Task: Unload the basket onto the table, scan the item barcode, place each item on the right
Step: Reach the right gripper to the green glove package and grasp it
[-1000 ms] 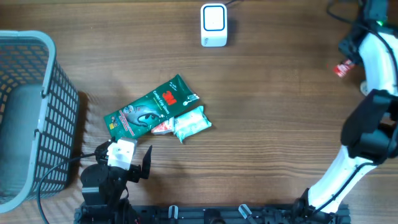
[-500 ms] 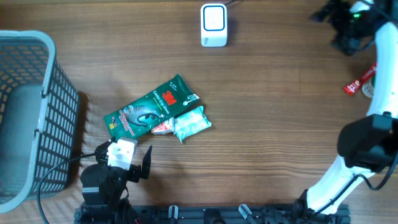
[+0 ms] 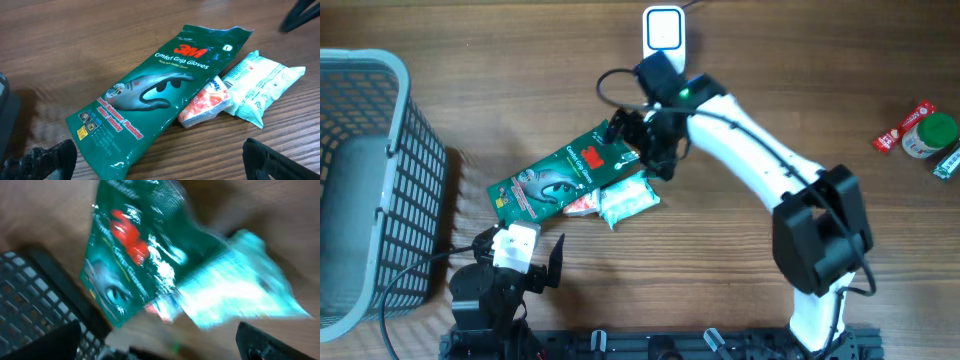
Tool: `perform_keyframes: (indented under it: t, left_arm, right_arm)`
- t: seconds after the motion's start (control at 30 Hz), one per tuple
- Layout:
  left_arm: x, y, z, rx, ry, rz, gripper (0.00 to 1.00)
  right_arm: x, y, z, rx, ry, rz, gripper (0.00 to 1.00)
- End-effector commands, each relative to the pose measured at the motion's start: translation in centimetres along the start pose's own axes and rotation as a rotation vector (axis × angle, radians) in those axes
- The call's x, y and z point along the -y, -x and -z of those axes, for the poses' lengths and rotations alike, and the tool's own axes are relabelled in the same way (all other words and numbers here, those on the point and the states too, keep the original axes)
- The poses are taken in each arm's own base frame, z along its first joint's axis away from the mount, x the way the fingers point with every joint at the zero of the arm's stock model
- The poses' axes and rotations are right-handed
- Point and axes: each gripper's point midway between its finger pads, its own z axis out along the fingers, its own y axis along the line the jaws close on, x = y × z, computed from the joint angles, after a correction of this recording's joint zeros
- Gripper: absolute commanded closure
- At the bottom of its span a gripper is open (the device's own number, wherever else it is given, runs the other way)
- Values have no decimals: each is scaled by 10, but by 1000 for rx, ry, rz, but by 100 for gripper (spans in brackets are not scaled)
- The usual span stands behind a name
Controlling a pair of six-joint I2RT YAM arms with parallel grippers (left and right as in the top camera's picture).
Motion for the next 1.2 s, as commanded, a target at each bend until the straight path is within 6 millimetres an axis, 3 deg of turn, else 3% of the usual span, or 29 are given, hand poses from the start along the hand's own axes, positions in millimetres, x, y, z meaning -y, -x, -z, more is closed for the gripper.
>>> perform_keyframes:
  t: [0.0,0.17,0.27,0.4,0.6,0.7,0.73,0.77,0.8,0.83,0.9,0.97,1.0,1.03,1.07,1.17]
  left_arm:
    - [-1,0,0,5,7,-7,0]
    - [-1,0,0,5,7,-7,0]
    - [-1,0,0,5,7,-7,0]
    - [-1,0,0,5,7,-7,0]
    - [-1,0,0,5,7,-7,0]
    - [-1,0,0,5,7,-7,0]
    - [-1,0,0,5,7,-7,0]
    - [-1,0,0,5,7,-7,0]
    - [-1,0,0,5,7,-7,0]
    - [-1,0,0,5,7,-7,0]
    - [-1,0,0,5,7,-7,0]
    - [-1,0,0,5,7,-7,0]
    - [-1,0,0,5,7,-7,0]
    - [-1,0,0,5,7,-7,0]
    - [-1,0,0,5,7,-7,0]
    - [-1,0,0,5,7,-7,0]
  right_arm:
    - [-7,-12,-22,16,20,27,1]
    - [3,-3,-35,154,-46,-93,0]
    - [-5,-6,-61,175,3,-45,0]
    - [-22,9,-81,231,83,5,1]
    - [-3,19,-118,236,37,0,1]
    - [0,40,-137,315,48,9,24]
    - [4,42,-145,314,48,9,46]
    - [7,44,-151,313,44,8,78]
    - [9,45,-153,312,40,13,96]
    - [9,46,-153,315,33,66,96]
    - [4,53,-137,332,32,128,96]
    - [-3,62,-107,356,45,120,96]
    - [-7,68,-76,376,55,93,96]
    - [-10,71,-32,401,73,31,96]
    - [-5,70,8,416,89,-97,96]
    - [25,58,98,436,102,-371,96]
